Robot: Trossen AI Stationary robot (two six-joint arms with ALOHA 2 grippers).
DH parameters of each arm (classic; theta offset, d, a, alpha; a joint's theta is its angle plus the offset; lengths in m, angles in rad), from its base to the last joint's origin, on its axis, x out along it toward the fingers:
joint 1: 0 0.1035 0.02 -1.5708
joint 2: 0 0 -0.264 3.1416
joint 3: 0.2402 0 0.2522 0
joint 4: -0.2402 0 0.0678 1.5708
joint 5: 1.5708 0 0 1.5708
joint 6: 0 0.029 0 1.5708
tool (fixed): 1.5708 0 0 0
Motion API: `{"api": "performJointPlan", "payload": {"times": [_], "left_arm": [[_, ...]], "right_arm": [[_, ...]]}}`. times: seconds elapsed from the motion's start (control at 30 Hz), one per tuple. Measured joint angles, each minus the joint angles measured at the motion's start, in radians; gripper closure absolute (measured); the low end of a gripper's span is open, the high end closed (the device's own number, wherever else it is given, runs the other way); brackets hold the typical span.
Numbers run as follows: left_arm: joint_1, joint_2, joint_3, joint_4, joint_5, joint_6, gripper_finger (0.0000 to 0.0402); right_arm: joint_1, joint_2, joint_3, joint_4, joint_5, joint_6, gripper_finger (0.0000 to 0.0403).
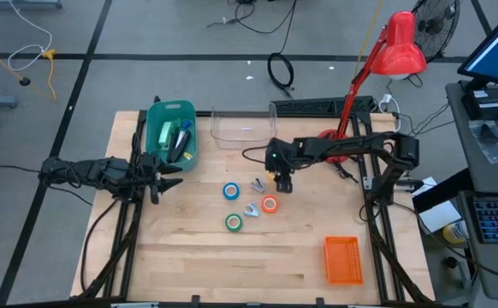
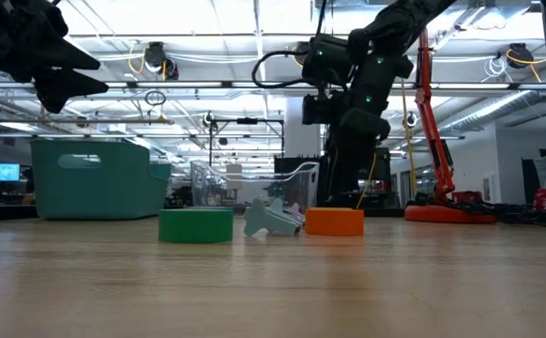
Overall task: Pick and place Stapler, Stapler remover, tape
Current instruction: Put the yellow tape into the transparent bin
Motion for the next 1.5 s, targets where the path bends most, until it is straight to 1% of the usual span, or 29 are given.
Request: {"api": "performJointPlan", "payload": {"times": [0.3,0.57,0.63,0.7,0.77,0.93,1.0,1.1,1.2,1.3,1.43,1.5], "left_arm": [[0.000,0.000,0.000,0.000,0.000,0.003,0.0186],[0.000,0.000,0.000,0.000,0.000,0.003,0.0186],[0.000,0.000,0.000,0.001,0.000,0.002,0.0186],[0.000,0.000,0.000,0.000,0.001,0.001,0.0186],[0.000,0.000,0.000,0.001,0.002,-0.002,0.0186],[0.000,0.000,0.000,0.000,0.002,0.000,0.0186],[0.000,0.000,0.000,0.001,0.002,0.000,0.0186],[0.000,0.000,0.000,0.000,0.002,0.001,0.0186],[0.000,0.000,0.000,0.000,0.002,0.001,0.0186],[0.000,0.000,0.000,-0.004,0.002,0.001,0.0185],[0.000,0.000,0.000,-0.011,0.002,-0.001,0.0186],[0.000,0.000,0.000,-0.013,0.002,0.000,0.0186]], "right_arm": [[0.009,0.071,-0.001,0.012,0.003,0.001,0.0204],[0.010,0.130,0.000,0.037,0.005,-0.049,0.0205],[0.010,0.135,0.001,0.032,0.007,-0.045,0.0211],[0.010,0.143,0.002,0.032,0.008,-0.041,0.0226],[0.011,0.143,0.002,0.031,0.021,-0.029,0.0251],[0.009,0.144,0.002,0.036,0.043,0.010,0.0336],[0.010,0.138,0.001,0.035,0.067,0.015,0.0367],[0.010,0.128,-0.001,0.038,0.086,0.016,0.0369],[0.008,0.106,-0.004,0.024,0.133,0.040,0.0369],[0.007,0.056,-0.003,0.002,0.152,0.069,0.0369],[0.008,-0.044,-0.003,-0.038,0.132,0.128,0.0369],[0.007,-0.113,-0.003,-0.031,0.099,0.173,0.0369]]}}
